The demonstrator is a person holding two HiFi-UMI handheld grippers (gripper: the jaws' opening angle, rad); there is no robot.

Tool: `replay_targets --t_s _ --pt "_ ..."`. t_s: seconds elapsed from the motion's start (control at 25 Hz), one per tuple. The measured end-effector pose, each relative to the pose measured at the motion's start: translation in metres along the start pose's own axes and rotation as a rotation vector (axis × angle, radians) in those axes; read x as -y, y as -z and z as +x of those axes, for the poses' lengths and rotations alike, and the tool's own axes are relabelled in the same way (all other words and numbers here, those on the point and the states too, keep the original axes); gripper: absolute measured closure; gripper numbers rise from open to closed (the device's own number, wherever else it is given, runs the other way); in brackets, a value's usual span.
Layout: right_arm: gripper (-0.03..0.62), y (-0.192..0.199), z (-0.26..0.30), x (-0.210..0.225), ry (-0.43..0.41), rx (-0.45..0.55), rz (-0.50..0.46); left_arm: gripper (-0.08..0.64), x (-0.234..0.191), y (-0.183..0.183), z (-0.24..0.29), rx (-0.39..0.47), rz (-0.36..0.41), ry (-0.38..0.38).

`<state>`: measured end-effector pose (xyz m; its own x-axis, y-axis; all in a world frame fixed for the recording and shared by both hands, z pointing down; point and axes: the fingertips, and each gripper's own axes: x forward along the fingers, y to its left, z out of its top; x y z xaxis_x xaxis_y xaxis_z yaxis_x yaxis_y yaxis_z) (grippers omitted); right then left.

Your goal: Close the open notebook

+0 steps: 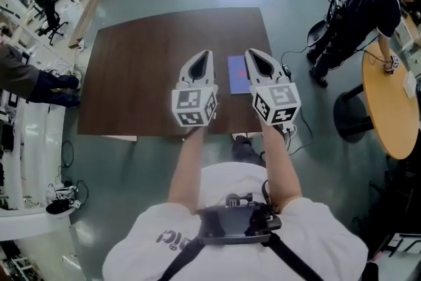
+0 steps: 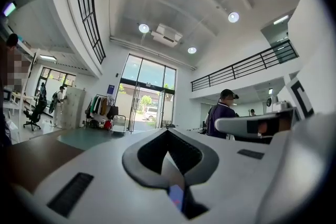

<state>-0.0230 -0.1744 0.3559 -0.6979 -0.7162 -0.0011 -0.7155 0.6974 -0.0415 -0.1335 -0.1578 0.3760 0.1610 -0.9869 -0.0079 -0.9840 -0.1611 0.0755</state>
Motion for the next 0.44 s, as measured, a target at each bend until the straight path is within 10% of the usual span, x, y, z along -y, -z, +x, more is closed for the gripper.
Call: replay_targets --t_s 0.44 --pt "0.589 -0.002 -0.007 -0.038 -0.044 -0.001 -0.025 0.555 -0.004 -0.007 -0.036 0.01 0.021 -0.018"
